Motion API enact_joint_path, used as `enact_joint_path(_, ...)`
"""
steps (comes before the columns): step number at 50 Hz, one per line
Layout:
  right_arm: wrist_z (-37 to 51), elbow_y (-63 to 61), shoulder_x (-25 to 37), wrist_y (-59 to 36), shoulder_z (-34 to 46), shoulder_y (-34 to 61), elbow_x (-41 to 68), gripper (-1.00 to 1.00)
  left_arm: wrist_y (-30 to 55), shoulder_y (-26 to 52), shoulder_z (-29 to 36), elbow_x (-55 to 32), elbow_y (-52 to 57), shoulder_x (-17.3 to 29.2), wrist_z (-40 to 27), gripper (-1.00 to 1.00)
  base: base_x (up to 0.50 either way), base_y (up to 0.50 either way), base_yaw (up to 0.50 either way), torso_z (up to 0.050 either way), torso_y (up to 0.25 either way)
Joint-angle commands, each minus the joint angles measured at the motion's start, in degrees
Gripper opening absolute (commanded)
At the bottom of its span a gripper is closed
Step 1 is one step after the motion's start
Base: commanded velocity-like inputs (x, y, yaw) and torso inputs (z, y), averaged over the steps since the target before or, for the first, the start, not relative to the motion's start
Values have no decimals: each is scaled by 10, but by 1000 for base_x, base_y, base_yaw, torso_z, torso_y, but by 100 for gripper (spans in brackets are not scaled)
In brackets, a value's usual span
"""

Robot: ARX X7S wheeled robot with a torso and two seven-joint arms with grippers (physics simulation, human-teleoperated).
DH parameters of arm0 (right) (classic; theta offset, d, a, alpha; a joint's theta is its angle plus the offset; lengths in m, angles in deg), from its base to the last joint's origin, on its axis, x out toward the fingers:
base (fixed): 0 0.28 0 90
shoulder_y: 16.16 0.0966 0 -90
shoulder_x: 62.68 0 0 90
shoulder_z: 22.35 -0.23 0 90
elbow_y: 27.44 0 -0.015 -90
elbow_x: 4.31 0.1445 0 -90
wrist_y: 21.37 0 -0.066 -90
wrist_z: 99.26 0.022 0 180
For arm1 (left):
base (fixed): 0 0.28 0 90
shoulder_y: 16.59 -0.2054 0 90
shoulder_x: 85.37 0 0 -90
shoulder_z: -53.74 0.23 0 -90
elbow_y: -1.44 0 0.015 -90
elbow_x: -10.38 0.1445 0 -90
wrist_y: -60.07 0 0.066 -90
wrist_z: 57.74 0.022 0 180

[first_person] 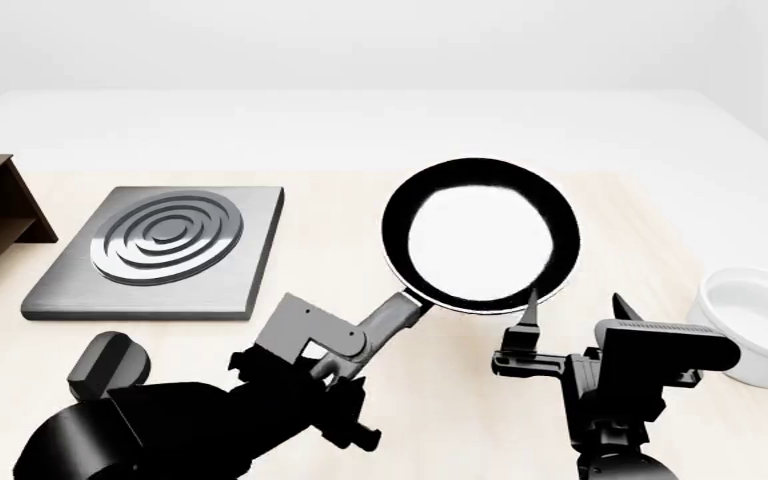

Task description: Put the frying pan on top of the cabinet.

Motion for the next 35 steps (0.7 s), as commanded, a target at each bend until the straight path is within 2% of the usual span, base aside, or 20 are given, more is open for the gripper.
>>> enact_joint_path(1, 4, -1, 3, 1, 2, -1, 2, 100, 8, 99, -151, 9, -32, 2, -54, -100, 0, 0, 3, 0, 0)
enact_joint_path(9, 3, 6, 3, 6, 3, -1, 4, 100, 23, 218, -193, 34, -120, 8, -95, -100, 0, 0, 0, 0, 3)
enact_joint_path(13, 3, 12, 2, 7, 7, 2, 3, 100, 57, 282, -250, 30, -163, 1, -142, -100, 0, 0, 0, 0, 3)
enact_joint_path(14, 4, 13, 3, 6, 5, 3, 4, 100, 82, 322, -289, 44, -185, 2, -193, -100, 0, 0, 0, 0, 0)
enact_joint_path(19, 4, 17, 4, 10, 3, 2, 6, 100, 117, 352, -338, 43, -193, 15, -239, -100, 0, 0, 1, 0, 2)
enact_joint_path(23, 3, 25, 4, 15, 4, 3, 7, 100, 135, 372, -356, 43, -214, 36, -253, -100, 0, 0, 1, 0, 3)
enact_joint_path(26, 2, 30, 3, 17, 6, 4, 7, 100, 123, 390, -340, 52, -238, 58, -248, -100, 0, 0, 0, 0, 0)
enact_joint_path(30, 3, 28, 5, 17, 5, 4, 9, 100, 104, 419, -376, 65, -304, 65, -259, -100, 0, 0, 0, 0, 3)
enact_joint_path(33, 4, 29, 6, 18, 4, 3, 10, 100, 82, 423, -349, 80, -322, 81, -245, -100, 0, 0, 0, 0, 3)
enact_joint_path(35, 4, 35, 5, 22, 4, 2, 10, 100, 64, 424, -346, 101, -325, 88, -264, -100, 0, 0, 0, 0, 0)
